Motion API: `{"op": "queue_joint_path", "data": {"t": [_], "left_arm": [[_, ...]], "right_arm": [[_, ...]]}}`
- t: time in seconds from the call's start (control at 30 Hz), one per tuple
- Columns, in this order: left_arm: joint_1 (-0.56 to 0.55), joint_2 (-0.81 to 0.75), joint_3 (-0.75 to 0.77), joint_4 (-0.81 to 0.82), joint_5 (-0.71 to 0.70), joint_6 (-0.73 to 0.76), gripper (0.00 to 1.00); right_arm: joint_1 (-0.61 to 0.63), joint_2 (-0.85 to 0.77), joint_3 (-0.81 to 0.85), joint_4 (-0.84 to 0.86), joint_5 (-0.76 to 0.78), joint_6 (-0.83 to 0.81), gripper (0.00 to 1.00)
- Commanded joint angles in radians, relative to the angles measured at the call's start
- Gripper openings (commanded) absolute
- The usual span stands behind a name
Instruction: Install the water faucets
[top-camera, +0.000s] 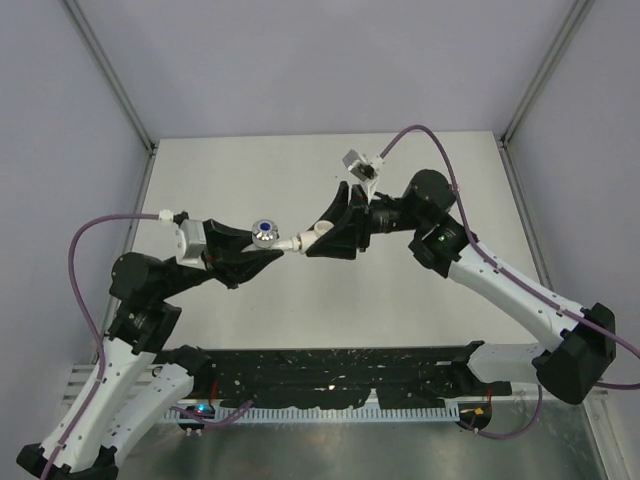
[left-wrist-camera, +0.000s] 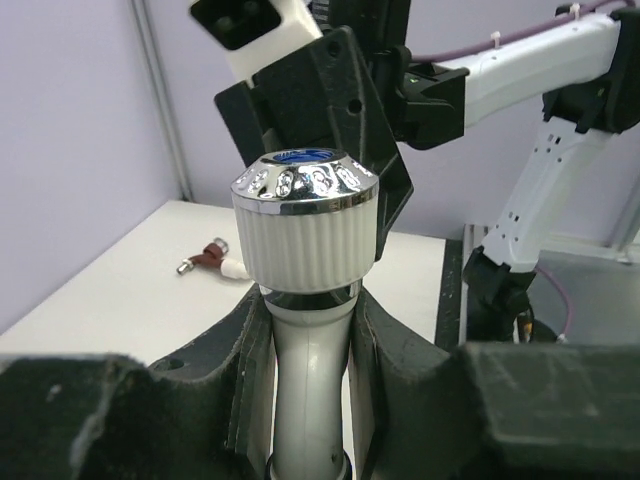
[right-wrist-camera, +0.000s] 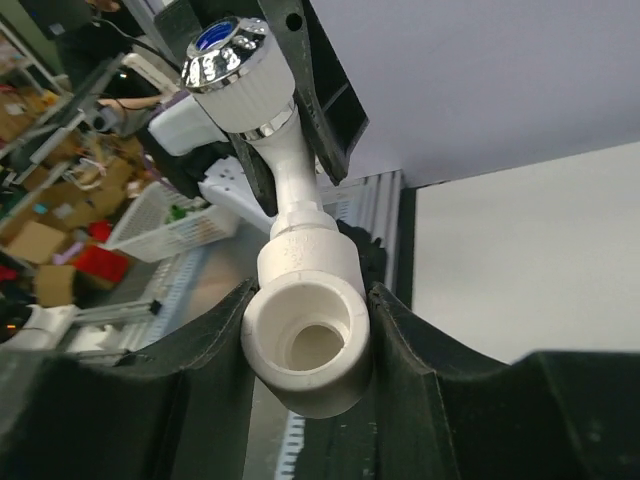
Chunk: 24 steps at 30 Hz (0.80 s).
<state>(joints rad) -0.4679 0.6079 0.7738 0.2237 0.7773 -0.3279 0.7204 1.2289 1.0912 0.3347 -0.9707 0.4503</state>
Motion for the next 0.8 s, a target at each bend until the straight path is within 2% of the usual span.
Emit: {"op": "queue_joint_path", "data": {"t": [0.0,0.1,0.17,0.3,0.33,0.37,0.43,0.57,0.7,0.77], "left_arm": [[-0.084,-0.011,0.074,-0.122,0.102,0.275,0.00],[-0.098,-0.016,0.105,-0.208,0.085,0.366,0.00],[-0.104,-0.023,0.099,-0.213,0.083,0.375,0.00],[-0.110,-0.042,0.067,-0.215,0.042,0.362,0.00],[-0.110,-0.052,0.055,-0.205,0.002,0.339,0.00],[-0.110,-0.060,0.038,-0.189,-0.045,0.298,0.00],[-0.110,-0.085,-0.002,-0.143,-0.108,0.229,0.00],[-0.109,-0.120,-0.073,-0.077,-0.206,0.066,0.00],[-0.110,-0.131,-0.116,-0.057,-0.300,-0.098,0.00],[-0.110,-0.126,-0.139,-0.023,-0.325,-0.193,0.00]], "right_arm": [[-0.004,0.112,0.038,0.053,0.046,0.382,0.05],[-0.010,0.152,0.053,0.059,-0.005,0.502,0.05],[-0.010,0.176,0.059,0.044,-0.017,0.527,0.05],[-0.019,0.172,0.076,-0.068,0.015,0.430,0.07],[-0.021,0.164,0.081,-0.098,0.023,0.385,0.13],[-0.025,0.149,0.091,-0.117,0.039,0.360,0.23],[-0.030,0.117,0.111,-0.186,0.079,0.257,0.33],[-0.036,0.020,0.101,-0.253,0.176,0.039,0.51],[-0.036,-0.081,0.082,-0.328,0.338,-0.197,0.68],[-0.036,-0.121,0.067,-0.384,0.401,-0.356,0.74]]}}
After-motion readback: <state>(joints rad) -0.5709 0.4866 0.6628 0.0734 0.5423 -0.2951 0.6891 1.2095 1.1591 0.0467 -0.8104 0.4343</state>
